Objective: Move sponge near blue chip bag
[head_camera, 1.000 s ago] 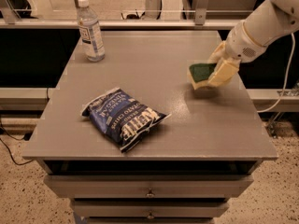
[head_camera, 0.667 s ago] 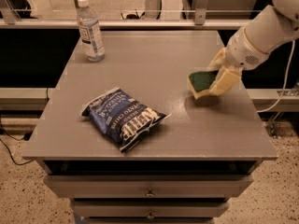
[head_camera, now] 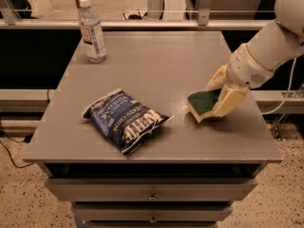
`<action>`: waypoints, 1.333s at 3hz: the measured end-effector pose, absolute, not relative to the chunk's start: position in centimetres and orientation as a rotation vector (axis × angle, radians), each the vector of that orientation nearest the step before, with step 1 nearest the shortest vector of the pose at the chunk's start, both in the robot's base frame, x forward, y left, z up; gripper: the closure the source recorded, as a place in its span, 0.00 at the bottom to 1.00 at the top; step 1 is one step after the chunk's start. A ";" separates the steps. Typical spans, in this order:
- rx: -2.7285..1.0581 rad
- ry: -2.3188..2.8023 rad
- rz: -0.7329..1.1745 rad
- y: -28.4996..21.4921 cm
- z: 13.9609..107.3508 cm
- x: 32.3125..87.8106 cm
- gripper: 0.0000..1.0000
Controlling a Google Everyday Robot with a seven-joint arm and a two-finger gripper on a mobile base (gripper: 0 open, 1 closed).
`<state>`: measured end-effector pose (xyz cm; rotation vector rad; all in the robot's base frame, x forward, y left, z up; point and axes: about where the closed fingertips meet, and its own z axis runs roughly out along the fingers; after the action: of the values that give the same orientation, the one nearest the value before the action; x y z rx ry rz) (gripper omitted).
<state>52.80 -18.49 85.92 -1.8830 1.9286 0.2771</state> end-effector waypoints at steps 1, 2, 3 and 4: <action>-1.939 1.889 0.342 -16.7 85.2 50.7 1.00; -1.973 1.856 0.389 -15.1 85.0 49.6 0.87; -1.986 1.837 0.418 -13.7 84.9 49.2 0.63; -1.989 1.820 0.438 -12.4 84.9 49.3 0.39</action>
Offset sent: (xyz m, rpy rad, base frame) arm -0.0460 0.0534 -0.0113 0.0529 0.0794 0.1481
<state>49.27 -12.36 84.92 -1.9886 1.8203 0.4380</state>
